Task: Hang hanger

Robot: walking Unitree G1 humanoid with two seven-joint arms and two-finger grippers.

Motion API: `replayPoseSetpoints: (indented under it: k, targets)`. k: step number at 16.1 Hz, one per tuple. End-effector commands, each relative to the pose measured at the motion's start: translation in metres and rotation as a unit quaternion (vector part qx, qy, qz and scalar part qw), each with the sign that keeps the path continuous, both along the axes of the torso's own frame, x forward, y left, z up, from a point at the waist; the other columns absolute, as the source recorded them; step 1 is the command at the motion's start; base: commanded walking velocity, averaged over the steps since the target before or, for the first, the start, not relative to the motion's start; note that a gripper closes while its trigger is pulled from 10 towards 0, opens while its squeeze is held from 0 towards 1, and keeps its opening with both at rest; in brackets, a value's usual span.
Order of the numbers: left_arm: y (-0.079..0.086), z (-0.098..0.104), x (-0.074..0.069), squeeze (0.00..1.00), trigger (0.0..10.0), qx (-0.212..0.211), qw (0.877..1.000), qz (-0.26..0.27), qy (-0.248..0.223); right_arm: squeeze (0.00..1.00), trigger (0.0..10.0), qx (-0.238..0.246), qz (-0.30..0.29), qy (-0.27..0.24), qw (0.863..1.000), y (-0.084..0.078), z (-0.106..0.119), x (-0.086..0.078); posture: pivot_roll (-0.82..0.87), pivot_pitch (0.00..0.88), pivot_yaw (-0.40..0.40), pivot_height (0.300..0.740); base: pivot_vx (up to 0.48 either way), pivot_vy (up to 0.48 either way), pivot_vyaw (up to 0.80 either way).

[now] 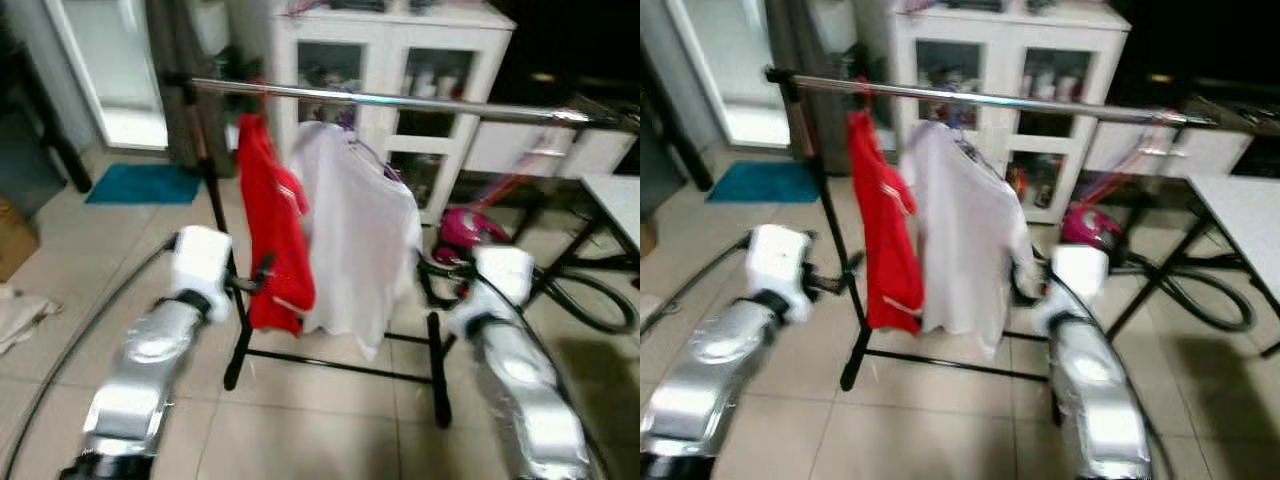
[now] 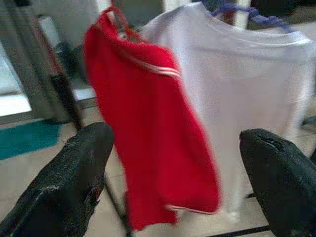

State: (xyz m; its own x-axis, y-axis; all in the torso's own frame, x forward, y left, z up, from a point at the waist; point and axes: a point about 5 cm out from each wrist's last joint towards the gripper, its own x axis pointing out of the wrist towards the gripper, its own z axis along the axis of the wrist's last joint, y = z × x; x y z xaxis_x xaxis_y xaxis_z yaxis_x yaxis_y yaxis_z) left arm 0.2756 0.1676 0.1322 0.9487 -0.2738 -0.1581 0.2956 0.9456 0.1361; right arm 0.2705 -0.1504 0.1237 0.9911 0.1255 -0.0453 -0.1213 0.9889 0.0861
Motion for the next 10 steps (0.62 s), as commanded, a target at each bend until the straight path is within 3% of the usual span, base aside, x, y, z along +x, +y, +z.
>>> replayPoseSetpoints:
  k: [1,9,10]
  targets:
    - [-0.011,0.006,0.002,1.0,10.0,0.002,1.0,-0.026,-0.013,0.0,10.0,-0.006,-0.013,-0.016,1.0,-0.012,0.006,-0.001,0.1,0.0,0.017,0.74,0.398,0.0,0.0]
    - [-0.015,0.016,0.006,1.0,10.0,0.028,0.998,-0.053,-0.03,0.0,10.0,0.005,0.057,-0.055,0.997,0.002,0.025,0.007,0.12,0.0,0.011,0.74,0.39,0.0,0.0]
    - [-0.017,0.018,0.006,1.0,10.0,0.034,0.997,-0.063,-0.033,0.0,10.0,-0.023,0.08,-0.068,0.994,0.007,0.03,0.007,0.12,0.0,0.01,0.74,0.371,0.0,0.0]
